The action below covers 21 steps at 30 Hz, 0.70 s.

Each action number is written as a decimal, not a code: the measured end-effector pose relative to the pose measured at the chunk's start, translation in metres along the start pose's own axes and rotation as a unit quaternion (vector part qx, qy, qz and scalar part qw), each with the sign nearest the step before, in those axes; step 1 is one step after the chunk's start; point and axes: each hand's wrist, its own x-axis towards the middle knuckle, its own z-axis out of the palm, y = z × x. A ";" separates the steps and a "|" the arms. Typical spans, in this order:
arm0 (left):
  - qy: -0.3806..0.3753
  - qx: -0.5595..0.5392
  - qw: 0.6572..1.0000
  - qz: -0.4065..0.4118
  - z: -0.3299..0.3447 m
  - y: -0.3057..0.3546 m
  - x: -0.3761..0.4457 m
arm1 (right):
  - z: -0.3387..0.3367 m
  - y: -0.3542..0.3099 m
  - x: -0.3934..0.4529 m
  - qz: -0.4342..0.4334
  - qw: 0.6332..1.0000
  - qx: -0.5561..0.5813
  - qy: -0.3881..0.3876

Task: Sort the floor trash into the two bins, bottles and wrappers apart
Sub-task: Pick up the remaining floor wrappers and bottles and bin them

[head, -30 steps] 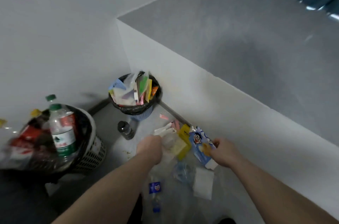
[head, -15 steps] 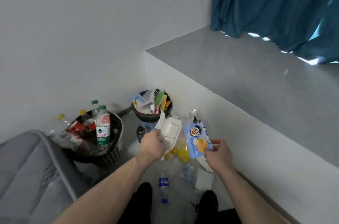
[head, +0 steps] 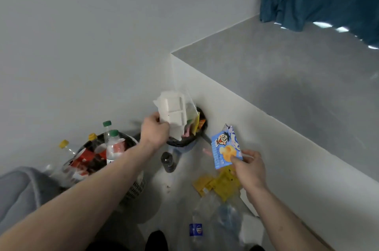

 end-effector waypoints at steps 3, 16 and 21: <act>0.036 0.045 0.998 0.036 0.003 0.009 0.066 | 0.019 0.001 0.015 -0.018 1.000 -0.010 -0.008; -0.110 0.314 0.943 0.021 0.122 -0.102 0.167 | 0.044 0.006 0.059 -0.032 0.999 -0.018 0.004; -0.197 0.336 0.921 0.012 0.152 -0.128 0.175 | 0.061 0.014 0.066 -0.029 0.998 -0.047 -0.007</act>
